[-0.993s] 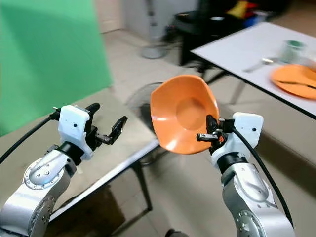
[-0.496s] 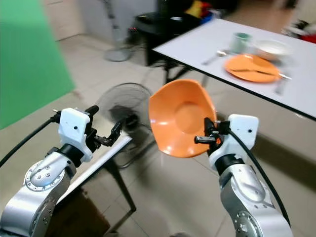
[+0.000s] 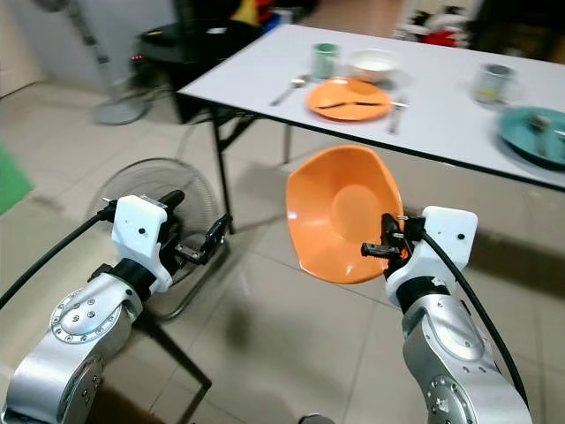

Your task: Setting the table

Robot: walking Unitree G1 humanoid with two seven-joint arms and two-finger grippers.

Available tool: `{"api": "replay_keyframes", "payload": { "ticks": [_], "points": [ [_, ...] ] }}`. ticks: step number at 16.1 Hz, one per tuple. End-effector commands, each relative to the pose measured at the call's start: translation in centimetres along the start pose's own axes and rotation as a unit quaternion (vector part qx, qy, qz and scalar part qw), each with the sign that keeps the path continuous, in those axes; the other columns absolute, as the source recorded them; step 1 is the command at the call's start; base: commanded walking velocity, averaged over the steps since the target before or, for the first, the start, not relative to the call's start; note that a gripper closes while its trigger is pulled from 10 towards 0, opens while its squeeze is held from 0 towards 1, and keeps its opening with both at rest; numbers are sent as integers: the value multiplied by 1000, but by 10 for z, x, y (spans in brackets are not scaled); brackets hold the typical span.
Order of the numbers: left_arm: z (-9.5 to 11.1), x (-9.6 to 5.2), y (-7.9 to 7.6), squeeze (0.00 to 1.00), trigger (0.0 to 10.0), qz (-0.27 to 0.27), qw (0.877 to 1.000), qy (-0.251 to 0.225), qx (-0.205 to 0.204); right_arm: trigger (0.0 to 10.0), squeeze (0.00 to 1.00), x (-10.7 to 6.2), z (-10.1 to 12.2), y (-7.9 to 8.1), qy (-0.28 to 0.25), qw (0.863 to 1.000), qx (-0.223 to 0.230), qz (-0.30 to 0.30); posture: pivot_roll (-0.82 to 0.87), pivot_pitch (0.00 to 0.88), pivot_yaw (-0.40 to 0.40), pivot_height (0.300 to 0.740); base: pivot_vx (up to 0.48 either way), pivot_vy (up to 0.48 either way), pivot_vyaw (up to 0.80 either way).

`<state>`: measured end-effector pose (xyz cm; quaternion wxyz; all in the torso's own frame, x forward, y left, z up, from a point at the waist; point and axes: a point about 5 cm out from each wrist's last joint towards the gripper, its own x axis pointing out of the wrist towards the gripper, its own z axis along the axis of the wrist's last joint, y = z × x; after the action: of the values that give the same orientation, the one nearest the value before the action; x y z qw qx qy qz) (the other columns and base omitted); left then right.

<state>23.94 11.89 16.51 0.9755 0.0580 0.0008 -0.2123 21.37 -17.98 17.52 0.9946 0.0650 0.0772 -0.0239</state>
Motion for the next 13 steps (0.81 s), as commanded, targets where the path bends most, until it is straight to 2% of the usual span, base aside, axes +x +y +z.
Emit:
{"api": "replay_keyframes", "payload": {
  "ticks": [1, 4, 13],
  "points": [
    [1, 1, 1, 0, 10000, -3, 1000, -5, 1, 10000, 0, -1, 9, 2, -19, 1000, 5, 2, 27, 0, 59, 740, 0, 0, -781],
    [2, 2, 1, 0, 10000, -9, 1000, -6, -2, 10000, 0, -1, 10, 0, -20, 1000, 9, -5, 25, 0, 58, 740, 0, 0, -781],
    [3, 3, 1, 0, 10000, -16, 1000, -9, -4, 10000, 0, -1, 12, -2, -22, 1000, 15, -14, 21, 0, 60, 740, 294, 0, -781]
  ]
}}
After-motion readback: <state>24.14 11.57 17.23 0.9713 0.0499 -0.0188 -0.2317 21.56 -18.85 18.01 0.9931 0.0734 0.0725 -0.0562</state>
